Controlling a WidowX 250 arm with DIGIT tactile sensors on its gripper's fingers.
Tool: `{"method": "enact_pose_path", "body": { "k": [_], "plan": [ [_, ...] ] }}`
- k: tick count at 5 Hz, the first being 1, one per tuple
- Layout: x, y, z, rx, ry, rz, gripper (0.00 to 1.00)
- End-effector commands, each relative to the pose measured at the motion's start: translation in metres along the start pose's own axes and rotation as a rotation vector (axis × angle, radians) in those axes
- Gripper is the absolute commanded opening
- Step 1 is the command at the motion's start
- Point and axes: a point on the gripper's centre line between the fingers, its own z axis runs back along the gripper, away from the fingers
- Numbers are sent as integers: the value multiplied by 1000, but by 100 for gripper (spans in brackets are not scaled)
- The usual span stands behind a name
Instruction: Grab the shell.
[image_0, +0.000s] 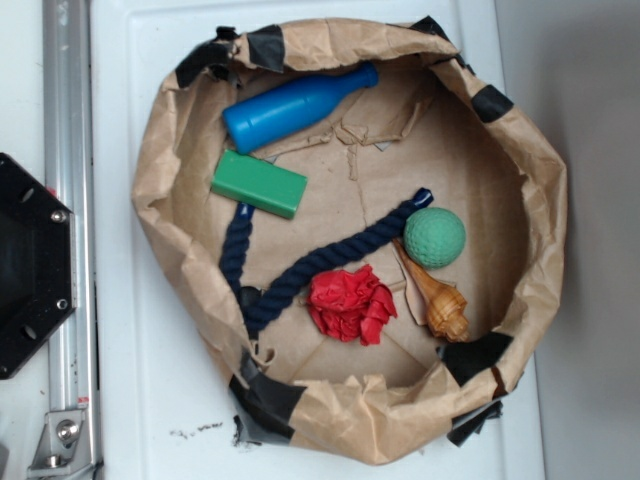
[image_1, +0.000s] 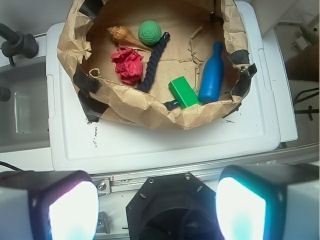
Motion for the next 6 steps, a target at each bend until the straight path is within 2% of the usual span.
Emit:
{"method": "enact_pose_path", "body": {
  "k": [1,2,3,4,5,6],
  "plan": [
    [0,0,0,0,0,0,100],
    [48,7,-24,-13,-44,-93,100],
    [94,-13,-38,-74,-136,-214,100],
    [124,-29,-61,-96,-173,-349,100],
    [124,-36,-80,-131,-176,-569,100],
    [133,-33,-99,-115,-175,-649,100]
  ]
}}
